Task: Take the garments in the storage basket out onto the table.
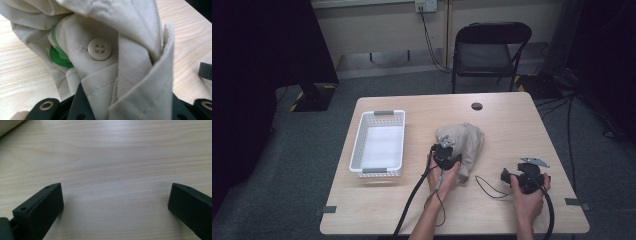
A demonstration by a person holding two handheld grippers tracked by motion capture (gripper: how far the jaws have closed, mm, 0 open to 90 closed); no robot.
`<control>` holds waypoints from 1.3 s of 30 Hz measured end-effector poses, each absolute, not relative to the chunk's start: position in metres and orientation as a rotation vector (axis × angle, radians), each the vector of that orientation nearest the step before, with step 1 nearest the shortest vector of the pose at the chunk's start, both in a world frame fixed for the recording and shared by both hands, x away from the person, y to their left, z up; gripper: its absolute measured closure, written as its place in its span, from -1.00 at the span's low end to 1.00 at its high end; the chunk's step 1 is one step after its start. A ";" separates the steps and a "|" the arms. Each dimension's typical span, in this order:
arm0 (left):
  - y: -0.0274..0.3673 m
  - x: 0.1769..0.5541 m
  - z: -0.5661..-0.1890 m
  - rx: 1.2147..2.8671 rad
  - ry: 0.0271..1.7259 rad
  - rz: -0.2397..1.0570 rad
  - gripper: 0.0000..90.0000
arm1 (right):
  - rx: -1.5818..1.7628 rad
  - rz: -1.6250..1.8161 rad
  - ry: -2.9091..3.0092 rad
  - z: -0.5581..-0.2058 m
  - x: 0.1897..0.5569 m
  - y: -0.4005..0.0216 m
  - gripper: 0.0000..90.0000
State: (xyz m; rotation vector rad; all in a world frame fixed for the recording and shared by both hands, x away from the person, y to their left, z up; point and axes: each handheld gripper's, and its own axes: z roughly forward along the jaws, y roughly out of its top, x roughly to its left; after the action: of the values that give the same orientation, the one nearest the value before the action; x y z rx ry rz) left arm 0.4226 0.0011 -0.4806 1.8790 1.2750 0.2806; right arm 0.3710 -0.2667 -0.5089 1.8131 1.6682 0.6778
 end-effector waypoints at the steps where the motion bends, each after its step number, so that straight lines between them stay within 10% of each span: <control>1: 0.000 0.423 -0.482 1.882 1.274 0.282 0.58 | 1.813 0.678 1.668 -0.509 0.371 -0.267 -1.00; 19: -0.004 0.437 -0.490 1.917 1.301 0.239 0.43 | 1.813 0.678 1.668 -0.509 0.371 -0.267 -1.00; 39: -0.010 0.437 -0.492 1.876 1.300 0.238 -0.79 | 1.813 0.678 1.668 -0.509 0.371 -0.267 -1.00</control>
State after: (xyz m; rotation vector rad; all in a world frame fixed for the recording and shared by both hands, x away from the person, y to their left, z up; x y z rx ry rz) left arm 0.4372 -0.0105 -0.4917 1.8764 1.2996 0.2381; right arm 0.3711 -0.2667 -0.5089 1.8133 1.6679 0.6782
